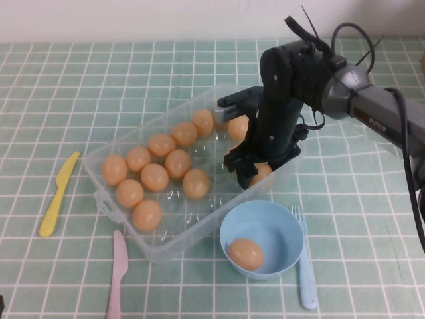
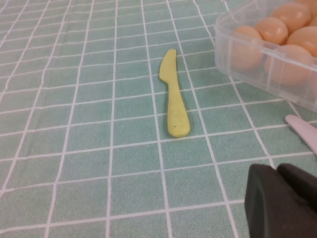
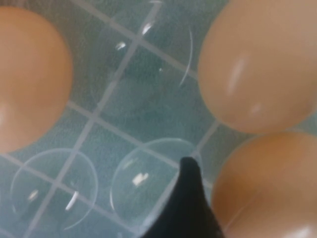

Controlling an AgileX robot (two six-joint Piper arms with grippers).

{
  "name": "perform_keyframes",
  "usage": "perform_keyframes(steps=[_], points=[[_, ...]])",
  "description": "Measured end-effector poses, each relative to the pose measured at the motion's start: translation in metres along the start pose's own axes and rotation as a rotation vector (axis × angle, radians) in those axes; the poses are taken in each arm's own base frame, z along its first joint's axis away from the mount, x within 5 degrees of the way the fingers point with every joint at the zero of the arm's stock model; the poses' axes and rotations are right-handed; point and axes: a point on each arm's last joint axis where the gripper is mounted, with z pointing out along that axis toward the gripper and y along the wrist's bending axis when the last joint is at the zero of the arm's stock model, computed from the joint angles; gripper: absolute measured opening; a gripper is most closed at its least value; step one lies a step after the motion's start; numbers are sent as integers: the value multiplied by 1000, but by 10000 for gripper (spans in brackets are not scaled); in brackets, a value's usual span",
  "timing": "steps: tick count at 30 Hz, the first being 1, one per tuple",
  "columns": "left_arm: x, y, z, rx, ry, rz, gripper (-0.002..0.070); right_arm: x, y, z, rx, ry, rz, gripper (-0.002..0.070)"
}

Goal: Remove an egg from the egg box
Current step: Pick up the egg from the plastic box, then place the egg in the bowl

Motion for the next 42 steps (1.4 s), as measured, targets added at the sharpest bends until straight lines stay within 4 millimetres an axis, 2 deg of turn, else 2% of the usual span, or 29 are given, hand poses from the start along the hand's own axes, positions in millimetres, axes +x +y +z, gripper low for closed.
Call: perform_keyframes(steps=[7,12,15,18,22,26,29,31,35,42], points=[[0,0,0,0,0,0,0,0,-1,4,4,7,-1,419],[0,0,0,0,0,0,0,-3,-1,0,4,-9,-1,408],[0,0,0,0,0,0,0,-9,0,-11,1,-52,-3,408],[0,0,0,0,0,0,0,-14,2,-34,-4,-116,-7,408],[0,0,0,0,0,0,0,-6,12,-87,-31,-220,-17,406],[0,0,0,0,0,0,0,23,27,-134,-50,-265,-46,406],[0,0,0,0,0,0,0,53,36,-148,-59,-237,-64,406],[0,0,0,0,0,0,0,75,40,-148,-61,-192,-76,405],[0,0,0,0,0,0,0,113,49,-133,-66,-97,-103,405],[0,0,0,0,0,0,0,130,51,-92,-105,-56,-71,405]])
